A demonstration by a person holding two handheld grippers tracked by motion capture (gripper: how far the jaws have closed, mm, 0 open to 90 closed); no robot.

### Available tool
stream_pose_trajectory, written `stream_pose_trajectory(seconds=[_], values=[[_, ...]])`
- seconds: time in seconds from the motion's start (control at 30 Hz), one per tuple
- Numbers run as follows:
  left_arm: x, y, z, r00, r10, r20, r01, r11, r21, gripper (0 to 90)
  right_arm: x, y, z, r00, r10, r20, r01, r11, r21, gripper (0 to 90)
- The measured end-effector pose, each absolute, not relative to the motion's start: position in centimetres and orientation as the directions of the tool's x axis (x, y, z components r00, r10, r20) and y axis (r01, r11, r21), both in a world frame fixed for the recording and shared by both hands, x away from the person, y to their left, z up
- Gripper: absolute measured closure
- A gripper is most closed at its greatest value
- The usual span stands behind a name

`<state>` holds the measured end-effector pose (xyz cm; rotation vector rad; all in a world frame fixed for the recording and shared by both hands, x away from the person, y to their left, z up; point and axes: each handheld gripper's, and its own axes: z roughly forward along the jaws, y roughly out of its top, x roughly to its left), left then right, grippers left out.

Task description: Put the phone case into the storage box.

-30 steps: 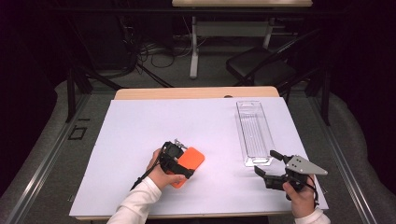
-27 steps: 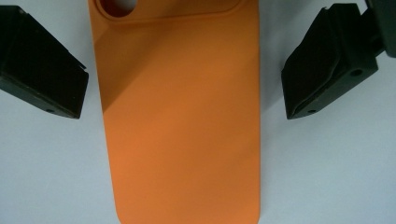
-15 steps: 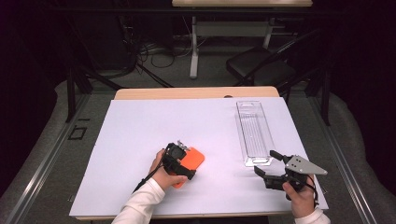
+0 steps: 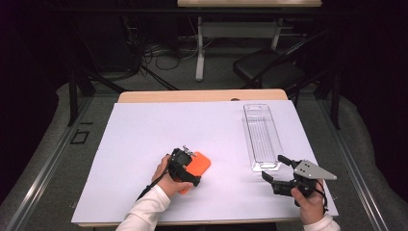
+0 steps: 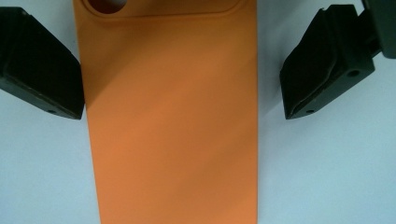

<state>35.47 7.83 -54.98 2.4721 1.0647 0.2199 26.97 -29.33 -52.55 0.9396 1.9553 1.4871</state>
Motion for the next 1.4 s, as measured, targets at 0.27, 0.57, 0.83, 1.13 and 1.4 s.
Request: stream_pose_trajectory(seconds=[0.27,0.57,0.83,1.13,1.4], values=[[35.17,7.72,-54.76,0.688,0.725,-0.031,0.659,-0.607,0.444,6.5,26.96,-29.37,-52.54,-0.630,0.776,0.013,0.219,0.162,0.962,14.4],[35.01,7.68,-54.59,0.685,0.727,-0.035,0.663,-0.603,0.444,11.4,26.97,-29.37,-52.54,-0.630,0.777,0.012,0.219,0.163,0.962,14.4],[34.92,7.66,-54.51,0.680,0.733,-0.034,0.666,-0.598,0.446,14.9,27.00,-29.37,-52.56,-0.629,0.777,0.012,0.219,0.162,0.962,14.4],[35.00,7.62,-54.48,0.675,0.737,-0.041,0.673,-0.591,0.444,15.6,27.02,-29.37,-52.57,-0.629,0.777,0.011,0.220,0.164,0.962,14.4],[35.10,7.60,-54.38,0.677,0.735,-0.037,0.673,-0.597,0.437,15.8,27.07,-29.38,-52.60,-0.630,0.776,0.010,0.217,0.163,0.962,14.4]])
